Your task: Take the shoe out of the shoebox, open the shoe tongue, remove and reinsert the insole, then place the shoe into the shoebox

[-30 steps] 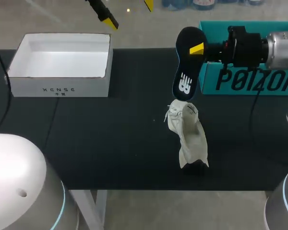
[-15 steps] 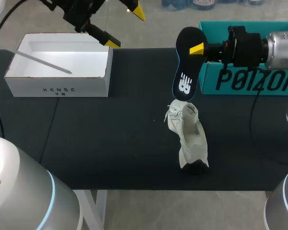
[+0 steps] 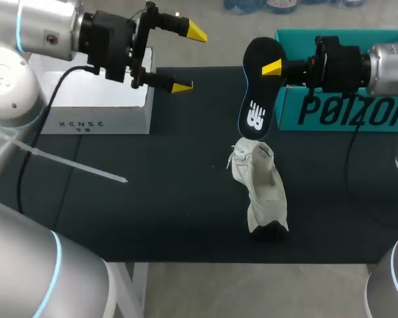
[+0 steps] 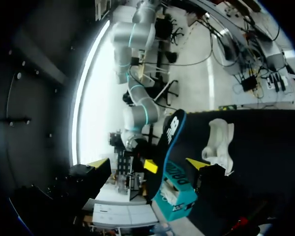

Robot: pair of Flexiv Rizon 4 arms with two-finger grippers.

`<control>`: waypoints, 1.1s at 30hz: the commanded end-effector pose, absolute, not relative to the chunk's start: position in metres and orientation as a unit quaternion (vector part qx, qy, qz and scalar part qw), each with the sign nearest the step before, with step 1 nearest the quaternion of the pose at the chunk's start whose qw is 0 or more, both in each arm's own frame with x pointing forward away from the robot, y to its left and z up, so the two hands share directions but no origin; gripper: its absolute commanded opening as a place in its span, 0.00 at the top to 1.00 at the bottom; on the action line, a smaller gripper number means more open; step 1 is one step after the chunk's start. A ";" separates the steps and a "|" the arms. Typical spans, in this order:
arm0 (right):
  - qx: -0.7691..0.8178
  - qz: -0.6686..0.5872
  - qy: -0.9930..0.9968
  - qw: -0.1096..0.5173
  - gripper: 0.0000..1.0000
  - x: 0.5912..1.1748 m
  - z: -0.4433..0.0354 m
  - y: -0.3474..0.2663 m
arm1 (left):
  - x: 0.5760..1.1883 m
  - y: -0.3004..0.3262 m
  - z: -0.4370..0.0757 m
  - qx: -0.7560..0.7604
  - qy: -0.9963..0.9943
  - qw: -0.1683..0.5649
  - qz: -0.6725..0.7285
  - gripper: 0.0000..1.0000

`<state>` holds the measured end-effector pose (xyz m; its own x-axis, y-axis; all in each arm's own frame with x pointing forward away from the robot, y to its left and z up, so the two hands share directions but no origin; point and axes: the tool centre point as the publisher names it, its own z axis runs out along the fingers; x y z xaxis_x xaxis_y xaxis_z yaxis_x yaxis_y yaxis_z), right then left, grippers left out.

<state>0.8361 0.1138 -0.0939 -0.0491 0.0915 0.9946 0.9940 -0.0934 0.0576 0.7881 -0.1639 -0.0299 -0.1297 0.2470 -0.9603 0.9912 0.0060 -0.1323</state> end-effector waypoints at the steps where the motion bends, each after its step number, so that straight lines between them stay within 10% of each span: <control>1: -0.533 -0.512 -0.511 0.439 1.00 0.837 -0.094 0.115 | 0.785 -0.177 -0.040 0.421 0.486 0.514 -0.567 0.00; 33: -0.533 -0.512 -0.511 0.439 1.00 0.837 -0.094 0.115 | 0.827 -0.229 -0.068 0.558 0.465 0.445 -0.523 0.00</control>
